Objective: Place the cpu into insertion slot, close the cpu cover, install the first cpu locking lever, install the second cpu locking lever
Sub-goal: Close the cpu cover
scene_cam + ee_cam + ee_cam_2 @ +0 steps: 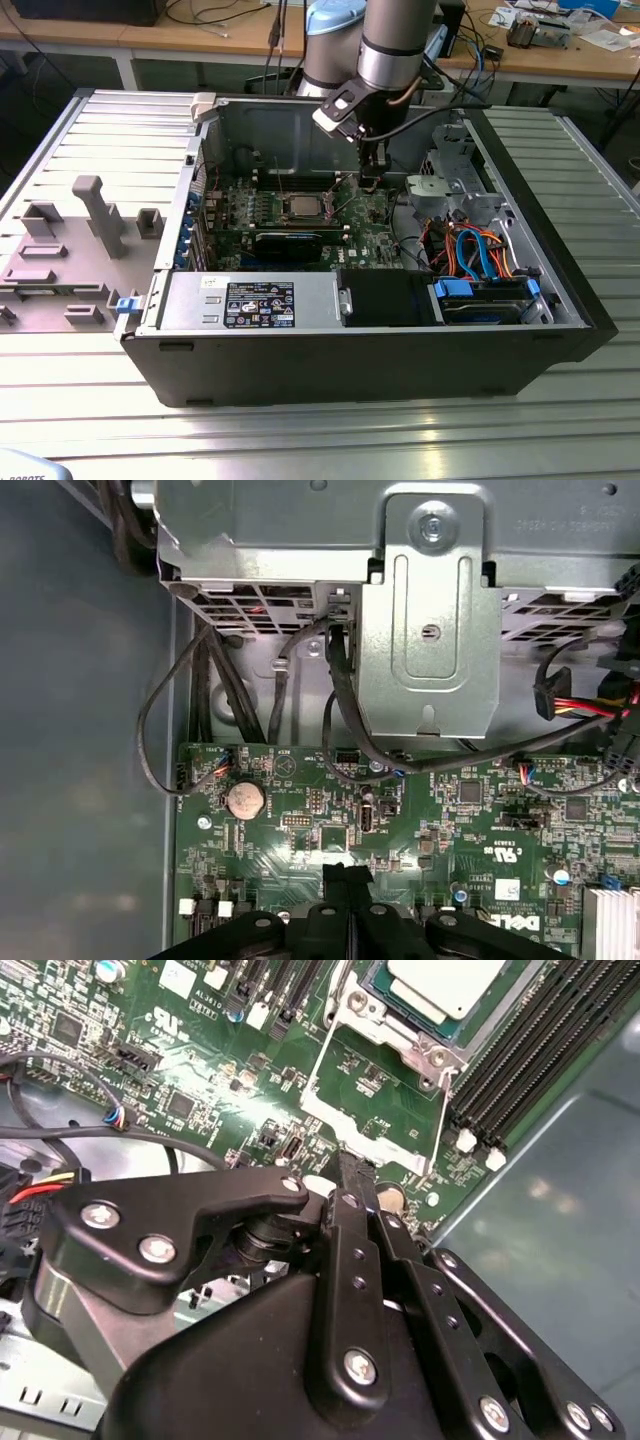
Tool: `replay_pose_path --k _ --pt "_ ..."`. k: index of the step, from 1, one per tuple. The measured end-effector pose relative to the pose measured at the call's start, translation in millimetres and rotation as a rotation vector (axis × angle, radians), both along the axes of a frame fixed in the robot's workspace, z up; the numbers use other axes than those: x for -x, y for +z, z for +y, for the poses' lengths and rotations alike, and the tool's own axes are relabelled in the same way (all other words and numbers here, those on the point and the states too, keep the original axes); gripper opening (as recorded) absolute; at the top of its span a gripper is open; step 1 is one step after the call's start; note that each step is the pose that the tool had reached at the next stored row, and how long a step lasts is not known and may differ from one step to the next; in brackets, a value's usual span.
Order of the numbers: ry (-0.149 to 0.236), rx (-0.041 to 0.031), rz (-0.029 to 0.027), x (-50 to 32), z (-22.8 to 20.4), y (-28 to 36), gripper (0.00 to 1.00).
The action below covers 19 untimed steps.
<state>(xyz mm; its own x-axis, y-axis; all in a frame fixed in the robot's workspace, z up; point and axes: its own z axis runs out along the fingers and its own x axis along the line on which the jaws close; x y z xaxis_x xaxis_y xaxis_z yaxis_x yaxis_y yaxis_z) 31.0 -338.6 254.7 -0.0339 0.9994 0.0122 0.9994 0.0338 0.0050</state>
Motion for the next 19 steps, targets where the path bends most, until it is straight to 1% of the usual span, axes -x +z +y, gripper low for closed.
replay_pose_path --k 1,4,8,10,12,15,16,17,19 --pt "0.001 -0.0007 0.0003 0.0 0.1 -2.2 0.11" --pt "0.002 -0.0001 0.0007 0.0 0.0 -2.5 0.11" --pt "0.004 -0.0036 0.0019 1.2 0.2 -2.8 0.11" --pt "0.004 -0.0059 0.0026 3.6 0.0 -2.7 0.11" --pt "0.004 -0.0076 0.0027 7.8 0.0 -2.7 0.11" --pt "0.004 -0.0078 0.0027 8.1 0.1 -2.6 0.11" --pt "0.004 -0.0108 0.0027 10.1 0.1 -2.6 0.11" --pt "0.004 -0.0109 0.0027 12.1 0.1 -2.6 0.11" --pt "0.004 -0.0109 0.0027 12.3 0.0 -2.6 0.11"
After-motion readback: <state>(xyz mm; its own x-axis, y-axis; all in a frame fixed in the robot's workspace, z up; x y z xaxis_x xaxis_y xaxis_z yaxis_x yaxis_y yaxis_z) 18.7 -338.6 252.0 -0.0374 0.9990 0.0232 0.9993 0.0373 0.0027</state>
